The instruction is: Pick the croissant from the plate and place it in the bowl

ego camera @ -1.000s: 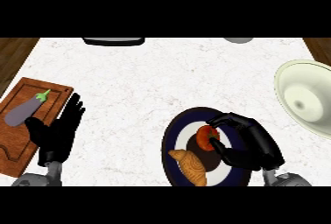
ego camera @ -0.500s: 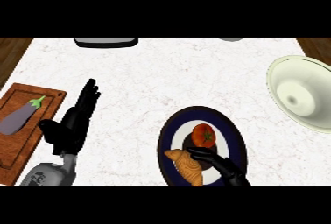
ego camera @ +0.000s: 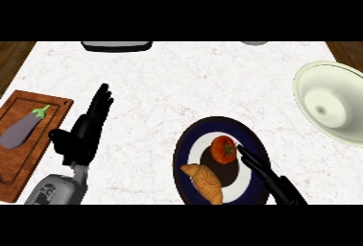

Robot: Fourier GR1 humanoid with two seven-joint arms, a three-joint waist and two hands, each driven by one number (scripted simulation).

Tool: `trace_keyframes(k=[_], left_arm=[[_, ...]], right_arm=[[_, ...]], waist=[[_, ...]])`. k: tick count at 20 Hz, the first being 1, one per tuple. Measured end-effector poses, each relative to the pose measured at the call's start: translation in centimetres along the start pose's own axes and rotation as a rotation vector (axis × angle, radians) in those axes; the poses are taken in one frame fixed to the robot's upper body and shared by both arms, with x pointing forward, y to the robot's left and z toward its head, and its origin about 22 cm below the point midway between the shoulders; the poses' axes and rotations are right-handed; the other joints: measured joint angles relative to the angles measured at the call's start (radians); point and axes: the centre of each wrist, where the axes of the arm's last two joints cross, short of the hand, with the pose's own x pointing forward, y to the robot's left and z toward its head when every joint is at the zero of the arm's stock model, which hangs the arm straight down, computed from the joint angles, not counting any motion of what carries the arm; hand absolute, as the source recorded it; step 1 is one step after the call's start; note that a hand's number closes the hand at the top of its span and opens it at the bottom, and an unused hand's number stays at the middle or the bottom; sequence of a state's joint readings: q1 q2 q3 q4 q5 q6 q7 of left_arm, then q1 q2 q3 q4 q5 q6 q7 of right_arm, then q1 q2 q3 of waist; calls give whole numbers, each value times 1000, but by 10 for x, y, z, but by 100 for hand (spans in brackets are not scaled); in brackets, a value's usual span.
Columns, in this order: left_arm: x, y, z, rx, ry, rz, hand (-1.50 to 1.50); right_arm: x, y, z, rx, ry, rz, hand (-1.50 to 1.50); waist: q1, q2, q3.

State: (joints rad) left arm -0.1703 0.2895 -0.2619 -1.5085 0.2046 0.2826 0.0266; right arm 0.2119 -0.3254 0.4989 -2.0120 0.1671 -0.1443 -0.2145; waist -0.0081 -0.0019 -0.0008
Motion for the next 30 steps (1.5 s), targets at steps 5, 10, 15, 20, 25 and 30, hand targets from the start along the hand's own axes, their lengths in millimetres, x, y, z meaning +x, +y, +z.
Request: trace_keyframes(k=[5, 10, 15, 20, 25, 30], left_arm=[[-4, -7, -3, -6, -1, -1, 0], [2, -2, 0, -18, 3, -2, 0], [-3, -6, -2, -7, 1, -4, 0], [4, -6, 2, -7, -5, -4, 0], [1, 2, 1, -2, -6, -5, 0], [3, -9, -1, -3, -3, 1, 0]], right_arm=[[21, -5, -18, 77, 122, 50, -150], [25, -6, -37, 179, 277, 116, -150], [22, 2, -45, 276, 395, 167, -150], [1, 7, -42, 331, 440, 180, -150], [-9, -3, -31, 352, 435, 146, -150], [-13, -5, -23, 350, 414, 72, -150]], waist=[[6, 1, 0], [14, 2, 0], [11, 2, 0], [10, 2, 1], [7, 1, 1], [6, 1, 1]])
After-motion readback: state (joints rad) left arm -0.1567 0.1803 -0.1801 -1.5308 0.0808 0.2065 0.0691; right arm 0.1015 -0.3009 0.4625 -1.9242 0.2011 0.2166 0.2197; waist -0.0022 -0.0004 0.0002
